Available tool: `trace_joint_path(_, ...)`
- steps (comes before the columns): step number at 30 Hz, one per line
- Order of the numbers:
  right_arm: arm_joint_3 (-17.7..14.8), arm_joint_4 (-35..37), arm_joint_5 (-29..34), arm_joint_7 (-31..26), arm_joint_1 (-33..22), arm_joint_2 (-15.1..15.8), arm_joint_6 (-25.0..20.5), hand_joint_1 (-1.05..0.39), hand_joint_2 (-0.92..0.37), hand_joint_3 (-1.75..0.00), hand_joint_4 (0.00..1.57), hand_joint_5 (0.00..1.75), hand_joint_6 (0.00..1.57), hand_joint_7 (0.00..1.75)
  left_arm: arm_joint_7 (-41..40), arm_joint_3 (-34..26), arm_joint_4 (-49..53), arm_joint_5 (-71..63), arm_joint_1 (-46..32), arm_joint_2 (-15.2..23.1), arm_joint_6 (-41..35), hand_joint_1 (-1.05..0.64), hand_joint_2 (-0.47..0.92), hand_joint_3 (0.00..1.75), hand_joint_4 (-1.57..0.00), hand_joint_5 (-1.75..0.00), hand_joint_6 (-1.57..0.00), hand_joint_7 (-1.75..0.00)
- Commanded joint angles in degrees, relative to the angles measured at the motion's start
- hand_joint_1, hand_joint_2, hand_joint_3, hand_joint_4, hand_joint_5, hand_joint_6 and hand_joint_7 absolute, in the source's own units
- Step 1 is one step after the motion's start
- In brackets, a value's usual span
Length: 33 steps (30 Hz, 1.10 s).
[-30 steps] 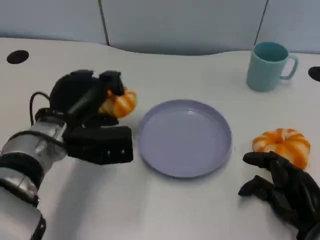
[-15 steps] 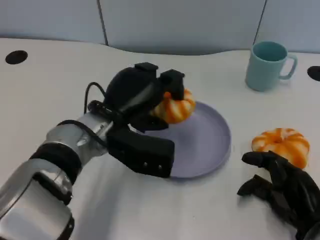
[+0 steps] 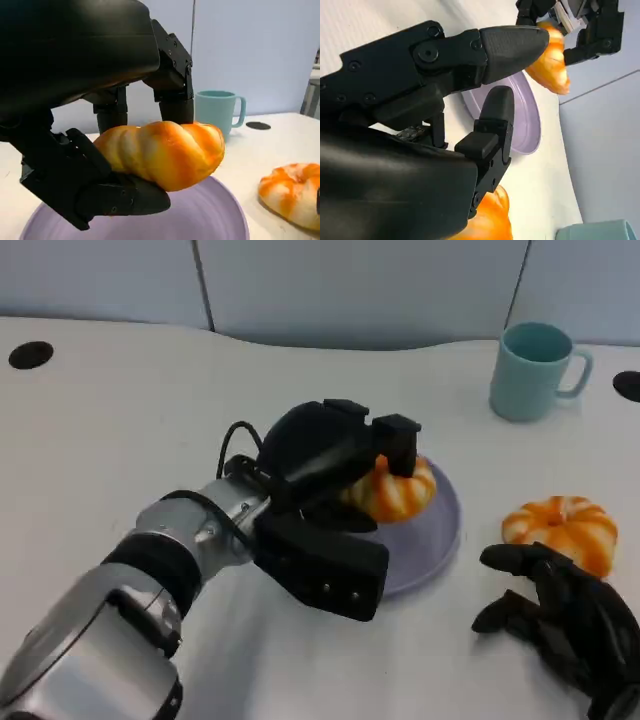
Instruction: Grasp the bread from the table and place it into the plate.
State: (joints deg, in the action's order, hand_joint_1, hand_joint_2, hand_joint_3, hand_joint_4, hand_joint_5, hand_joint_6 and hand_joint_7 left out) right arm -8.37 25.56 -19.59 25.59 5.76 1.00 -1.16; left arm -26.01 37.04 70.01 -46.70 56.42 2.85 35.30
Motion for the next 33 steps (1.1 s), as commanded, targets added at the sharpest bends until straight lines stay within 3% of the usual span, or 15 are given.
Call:
trace_joint_path(1,0.0,0.2,0.4,-0.7,-1.4,0.5,-1.5,-0.43,-0.92,-0.31,0.60,1.41,0.57,1.00,0.7,0.0,0.6,0.2,1.7,0.4,0.0,-0.23,0.53,0.94,-0.96,-1.75,-0.86,-1.33)
trace_joint_path(3,0.1,-0.1,0.3,-0.8,-1.5,0.3,-1.5,-0.43,-0.92,-0.31,0.59,1.41,0.57,1.00,2.7,-0.4,1.0,1.0,1.7,0.6,0.9,-0.23,0.53,0.94,-0.96,-1.75,-0.86,-1.33)
trace_joint_path(4,0.2,-0.1,0.4,-0.7,-1.6,0.3,-1.1,-0.43,-0.92,-0.32,0.58,1.41,0.57,1.00,4.1,-0.6,1.3,1.4,1.8,0.9,1.6,-0.23,0.57,0.89,-0.85,-1.59,-0.80,-1.25)
trace_joint_path(6,0.3,0.2,0.5,-0.5,-1.7,0.2,-0.4,-0.42,-0.92,-0.33,0.57,1.42,0.56,1.00,5.7,-0.7,1.6,1.8,1.9,1.3,2.2,-0.26,0.72,0.56,-0.79,-1.35,-0.79,-0.92)
trace_joint_path(8,0.2,0.4,0.2,-0.4,-1.6,0.1,-0.4,-0.43,-0.92,-0.32,0.57,1.43,0.57,1.01,6.6,-0.6,1.6,1.6,2.1,1.4,1.7,-0.30,0.84,0.28,-0.71,-1.33,-0.78,-0.65)
trace_joint_path(10,0.1,0.5,0.1,-0.4,-1.5,0.1,-0.5,-0.43,-0.92,-0.32,0.57,1.43,0.57,1.01,8.6,-0.4,1.6,1.3,2.6,1.5,0.6,-0.35,0.90,0.15,-0.55,-1.30,-0.69,-0.41)
trace_joint_path(12,0.1,0.6,0.1,-0.3,-1.4,0.2,-0.4,-0.43,-0.92,-0.32,0.57,1.43,0.57,1.01,10.8,-0.2,1.5,1.1,3.0,1.6,-0.5,-0.37,0.92,0.12,-0.50,-1.27,-0.65,-0.34)
trace_joint_path(13,0.1,0.8,0.1,-0.2,-1.4,0.2,-0.4,-0.43,-0.92,-0.32,0.57,1.43,0.57,1.01,11.9,-0.1,1.4,0.9,3.3,1.7,-1.2,-0.44,0.92,0.14,-0.43,-0.88,-0.58,-0.20)
trace_joint_path(14,0.1,0.9,0.1,-0.1,-1.3,0.2,-0.3,-0.43,-0.92,-0.32,0.57,1.43,0.57,1.01,12.8,0.0,1.2,0.9,3.5,1.8,-1.7,-0.48,0.92,0.14,-0.43,-0.65,-0.56,-0.12)
trace_joint_path(16,0.1,1.0,0.2,-0.5,-1.2,0.2,-0.5,-0.43,-0.92,-0.31,0.57,1.43,0.57,1.01,13.9,0.1,1.0,0.9,3.6,1.9,-2.2,-0.53,0.92,0.16,-0.41,-0.40,-0.52,-0.05)
trace_joint_path(19,-0.1,1.2,-0.1,-0.6,-1.0,0.0,-0.7,-0.43,-0.92,-0.30,0.57,1.43,0.58,1.00,15.7,0.1,0.9,1.1,3.9,2.2,-3.0,-0.60,0.92,0.19,-0.33,-0.26,-0.46,-0.01)
trace_joint_path(28,-0.1,1.6,0.0,-0.7,-0.6,0.1,-0.6,-0.43,-0.92,-0.30,0.57,1.43,0.58,1.00,19.6,-1.1,-0.2,2.4,4.1,4.3,-2.7,-0.73,0.92,0.24,-0.16,-0.16,-0.29,0.00)
trace_joint_path(33,-0.2,1.8,-0.1,-0.5,-0.5,0.2,-0.5,-0.43,-0.92,-0.31,0.57,1.43,0.57,0.99,19.7,-3.4,-1.3,5.1,2.6,5.9,-0.7,-0.78,0.92,0.27,-0.16,-0.17,-0.28,-0.01)
